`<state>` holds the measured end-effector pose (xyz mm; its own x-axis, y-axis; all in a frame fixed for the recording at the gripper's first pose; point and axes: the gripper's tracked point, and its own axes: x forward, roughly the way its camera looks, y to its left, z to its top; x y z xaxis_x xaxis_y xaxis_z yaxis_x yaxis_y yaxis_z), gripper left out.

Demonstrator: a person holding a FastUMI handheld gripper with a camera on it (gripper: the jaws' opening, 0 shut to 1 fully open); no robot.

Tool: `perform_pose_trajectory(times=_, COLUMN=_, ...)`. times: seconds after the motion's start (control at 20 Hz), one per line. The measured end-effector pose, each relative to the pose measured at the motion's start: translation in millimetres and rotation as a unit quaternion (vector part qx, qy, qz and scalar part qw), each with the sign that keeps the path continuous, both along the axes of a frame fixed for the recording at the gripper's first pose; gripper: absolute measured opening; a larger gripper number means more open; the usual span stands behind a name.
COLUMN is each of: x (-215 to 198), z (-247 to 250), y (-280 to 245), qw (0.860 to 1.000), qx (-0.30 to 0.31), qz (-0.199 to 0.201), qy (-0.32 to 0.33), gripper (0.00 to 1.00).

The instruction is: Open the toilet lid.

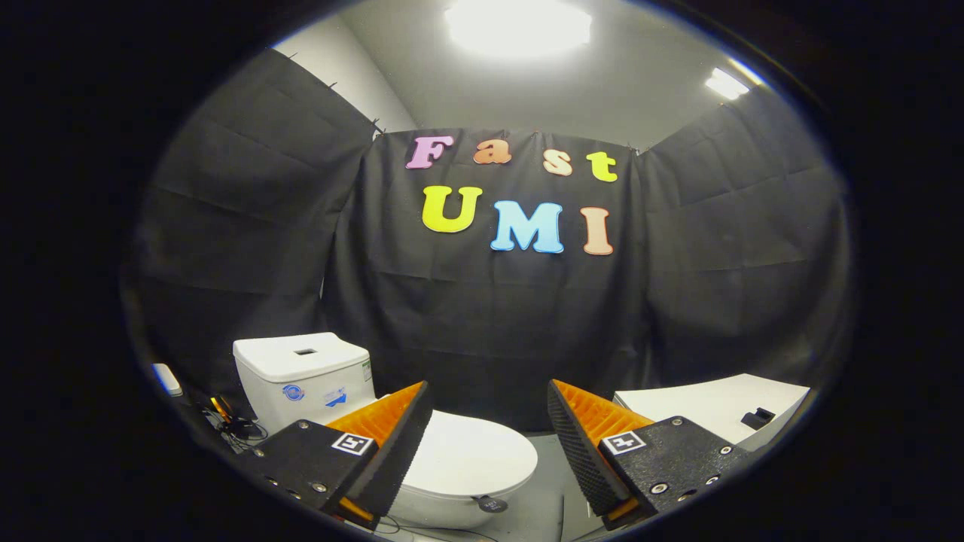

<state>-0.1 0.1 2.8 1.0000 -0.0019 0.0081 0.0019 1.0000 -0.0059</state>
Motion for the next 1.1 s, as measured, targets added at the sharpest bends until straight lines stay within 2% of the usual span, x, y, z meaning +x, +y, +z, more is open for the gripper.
perform_pose_trajectory(times=0.55, x=-1, z=5, y=2, qw=1.000, qx=0.004, qz=0.009, qy=-0.012, gripper=0.94)
perform_pose_trajectory(times=0.8, x=-1, z=3, y=-7, qw=1.000, qx=0.009, qz=-0.003, qy=-0.011, gripper=0.94)
perform_pose_trajectory(times=1.1, x=21, z=-7, y=-2, qw=0.997, qx=0.080, qz=0.011, qy=0.003, gripper=0.94)
